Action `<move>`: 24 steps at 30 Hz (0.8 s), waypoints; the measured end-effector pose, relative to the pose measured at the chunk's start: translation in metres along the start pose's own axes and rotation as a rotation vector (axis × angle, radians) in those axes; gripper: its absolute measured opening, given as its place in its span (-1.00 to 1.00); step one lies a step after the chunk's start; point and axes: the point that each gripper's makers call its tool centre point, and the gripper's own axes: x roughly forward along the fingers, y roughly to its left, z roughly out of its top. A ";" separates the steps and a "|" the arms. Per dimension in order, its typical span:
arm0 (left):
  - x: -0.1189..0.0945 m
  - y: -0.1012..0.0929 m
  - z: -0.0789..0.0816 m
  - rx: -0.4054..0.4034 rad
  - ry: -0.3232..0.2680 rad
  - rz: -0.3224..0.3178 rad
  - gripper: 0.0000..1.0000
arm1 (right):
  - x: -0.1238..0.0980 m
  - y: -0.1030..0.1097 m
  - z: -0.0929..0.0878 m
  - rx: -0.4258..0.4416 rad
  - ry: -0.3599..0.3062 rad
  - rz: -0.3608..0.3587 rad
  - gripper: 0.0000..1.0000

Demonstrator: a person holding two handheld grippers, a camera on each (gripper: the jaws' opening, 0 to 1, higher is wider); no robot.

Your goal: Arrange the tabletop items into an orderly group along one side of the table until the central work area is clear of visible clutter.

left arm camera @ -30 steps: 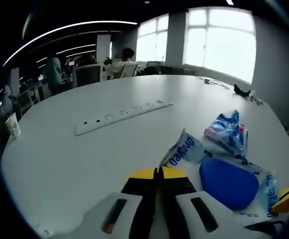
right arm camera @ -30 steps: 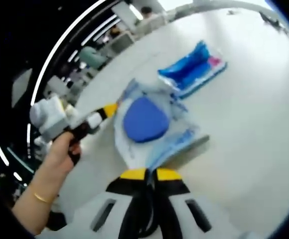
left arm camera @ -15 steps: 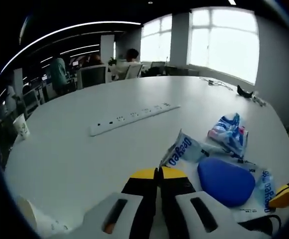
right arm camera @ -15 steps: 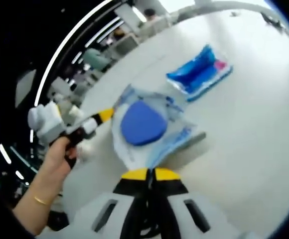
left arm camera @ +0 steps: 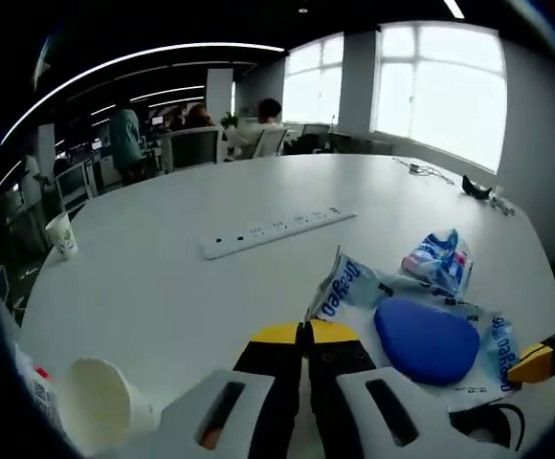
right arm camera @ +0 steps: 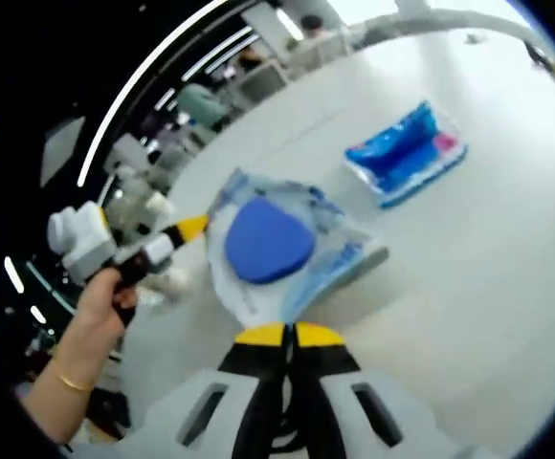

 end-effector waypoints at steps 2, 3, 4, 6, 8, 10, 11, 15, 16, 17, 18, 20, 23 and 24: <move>-0.005 0.000 0.002 -0.001 -0.009 0.002 -1.00 | -0.002 0.000 0.004 -0.018 0.002 0.004 -1.00; -0.009 0.001 0.003 0.004 -0.019 0.007 -1.00 | -0.002 0.000 0.006 -0.030 0.004 0.008 -1.00; -0.012 0.002 0.003 0.008 -0.019 0.010 -1.00 | -0.003 0.001 0.009 -0.036 0.006 0.012 -1.00; -0.018 0.005 0.003 0.006 -0.024 0.016 -1.00 | -0.004 0.001 0.013 -0.049 0.006 0.019 -1.00; -0.023 0.008 0.002 0.005 -0.028 0.019 -1.00 | -0.006 0.002 0.019 -0.068 0.006 0.022 -1.00; -0.029 0.009 0.002 0.007 -0.030 0.021 -1.00 | -0.006 0.001 0.023 -0.097 0.006 0.019 -1.00; -0.031 0.009 0.002 0.006 -0.033 0.021 -1.00 | -0.007 0.002 0.025 -0.103 0.006 0.019 -1.00; -0.042 0.010 0.003 -0.013 -0.050 0.022 -1.00 | -0.006 0.000 0.036 -0.146 0.009 0.015 -1.00; -0.043 0.009 0.002 -0.024 -0.048 0.014 -1.00 | -0.006 -0.003 0.041 -0.174 0.001 0.003 -1.00; -0.046 0.010 0.001 -0.044 -0.053 0.012 -1.00 | -0.005 -0.006 0.045 -0.218 0.004 -0.011 -1.00; -0.049 0.009 0.001 -0.047 -0.054 0.009 -1.00 | -0.005 -0.004 0.046 -0.213 0.004 -0.005 -1.00; -0.053 0.010 -0.003 -0.051 -0.054 0.014 -1.00 | -0.003 -0.005 0.051 -0.225 0.004 -0.006 -1.00; -0.058 0.009 -0.009 -0.062 -0.049 0.010 -1.00 | -0.002 -0.007 0.057 -0.261 0.001 -0.018 -1.00; -0.060 0.008 -0.010 -0.069 -0.051 0.011 -1.00 | 0.000 -0.006 0.059 -0.274 0.001 -0.018 -1.00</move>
